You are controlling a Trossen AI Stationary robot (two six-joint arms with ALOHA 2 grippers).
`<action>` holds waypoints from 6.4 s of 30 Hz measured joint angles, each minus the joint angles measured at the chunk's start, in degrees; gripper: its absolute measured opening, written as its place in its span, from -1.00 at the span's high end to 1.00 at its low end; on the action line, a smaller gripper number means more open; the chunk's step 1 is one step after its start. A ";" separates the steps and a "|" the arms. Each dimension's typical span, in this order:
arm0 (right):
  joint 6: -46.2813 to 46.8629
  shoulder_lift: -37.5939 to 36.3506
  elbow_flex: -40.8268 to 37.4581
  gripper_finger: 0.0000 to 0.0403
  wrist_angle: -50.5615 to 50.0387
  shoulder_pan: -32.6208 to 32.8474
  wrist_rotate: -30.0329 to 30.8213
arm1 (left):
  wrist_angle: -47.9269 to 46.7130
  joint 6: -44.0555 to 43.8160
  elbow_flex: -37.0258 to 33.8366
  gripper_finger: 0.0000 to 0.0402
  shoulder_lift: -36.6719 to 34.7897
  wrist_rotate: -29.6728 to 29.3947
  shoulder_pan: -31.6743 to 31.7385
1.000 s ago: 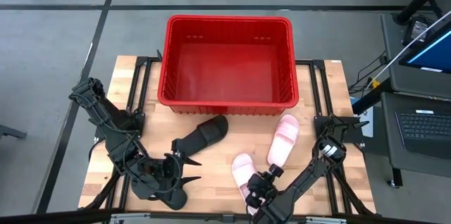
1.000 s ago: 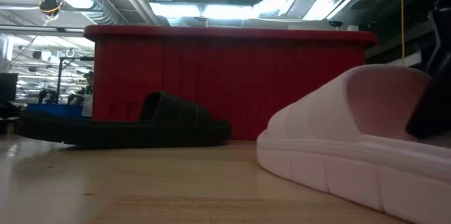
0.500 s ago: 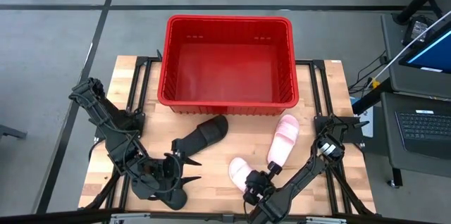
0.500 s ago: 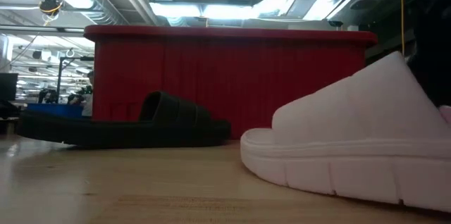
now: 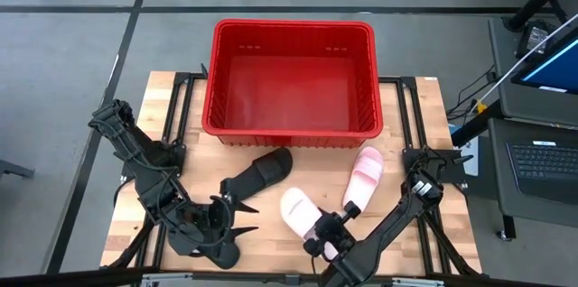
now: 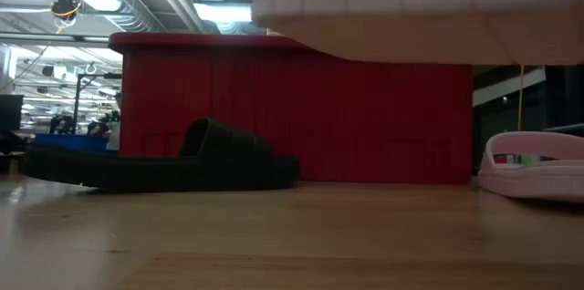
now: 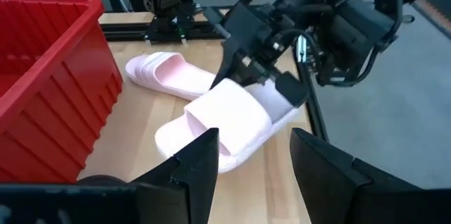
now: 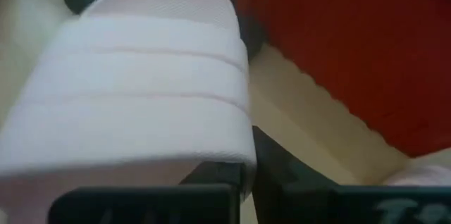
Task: Pick and place slides into bin
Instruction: Put the bottom pink slide into the red bin
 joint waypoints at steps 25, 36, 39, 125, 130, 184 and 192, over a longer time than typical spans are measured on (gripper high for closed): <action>-19.71 -4.98 19.43 0.93 1.67 -14.76 26.79 | 12.31 18.86 0.00 0.16 0.01 -25.48 -0.46; -28.84 -6.43 19.43 0.93 9.77 -18.40 28.83 | 12.56 22.51 0.00 0.16 0.00 -41.36 0.92; -30.30 -6.43 19.43 0.93 11.37 -18.91 28.83 | 12.68 24.17 0.00 0.16 0.02 -39.38 2.22; -34.94 -8.24 19.45 0.93 15.59 -16.59 27.18 | 15.90 57.08 0.04 0.19 5.90 -45.97 15.65; -34.90 -8.24 19.45 0.93 15.70 -16.59 27.02 | 15.83 59.13 0.04 0.35 5.28 -45.95 15.78; -81.11 -9.26 19.45 0.36 54.99 -12.23 27.16 | -7.83 47.60 -0.02 0.98 -9.97 -37.22 21.98; -83.05 -10.87 19.47 0.95 54.36 -11.54 27.30 | -9.35 46.68 -0.02 0.98 -16.30 -33.93 22.57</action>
